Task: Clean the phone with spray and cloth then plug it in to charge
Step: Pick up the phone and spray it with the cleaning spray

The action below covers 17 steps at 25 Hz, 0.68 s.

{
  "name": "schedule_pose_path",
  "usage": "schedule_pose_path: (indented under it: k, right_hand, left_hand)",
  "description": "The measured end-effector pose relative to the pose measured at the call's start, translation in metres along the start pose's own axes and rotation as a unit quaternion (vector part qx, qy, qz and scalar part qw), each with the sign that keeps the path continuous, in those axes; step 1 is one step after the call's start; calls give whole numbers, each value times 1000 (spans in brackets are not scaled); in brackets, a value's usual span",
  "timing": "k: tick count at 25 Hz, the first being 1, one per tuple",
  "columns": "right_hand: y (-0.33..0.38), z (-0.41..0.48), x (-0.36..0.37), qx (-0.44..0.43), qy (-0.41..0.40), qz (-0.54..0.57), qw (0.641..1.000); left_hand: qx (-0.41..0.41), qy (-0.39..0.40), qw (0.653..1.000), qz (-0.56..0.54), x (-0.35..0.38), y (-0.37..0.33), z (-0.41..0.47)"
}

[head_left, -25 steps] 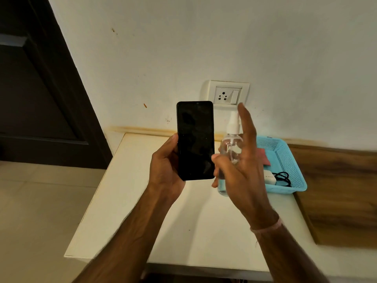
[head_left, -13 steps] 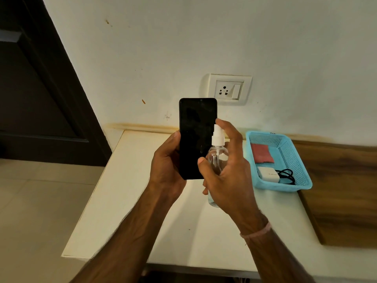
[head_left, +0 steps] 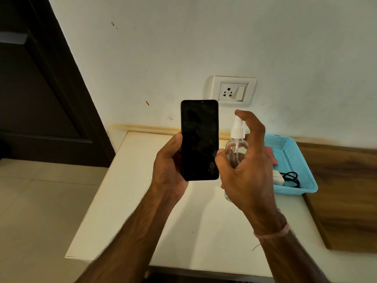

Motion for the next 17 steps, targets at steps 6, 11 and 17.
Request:
schedule_pose_path:
  k: [6,11,17]
  right_hand:
    - [0,0,1,-9,-1,-19,1000]
    - [-4,-4,3,-7,1,5,1000]
    - [-3,-33,8,17,73,8,997]
  left_hand:
    - [4,4,1000,1,0,-2,1]
    - [4,3,1000,0,-2,-2,0]
    - [0,-20,1000,10,-5,-3,1]
Point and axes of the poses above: each hand's wrist, its own z-axis towards the middle knuckle, its own x-axis out of the palm, y = z × x, the point moved 1 cm from there along z, towards the middle knuckle, and after that the axes turned 2 degrees about -z, right-handed, at the moved point
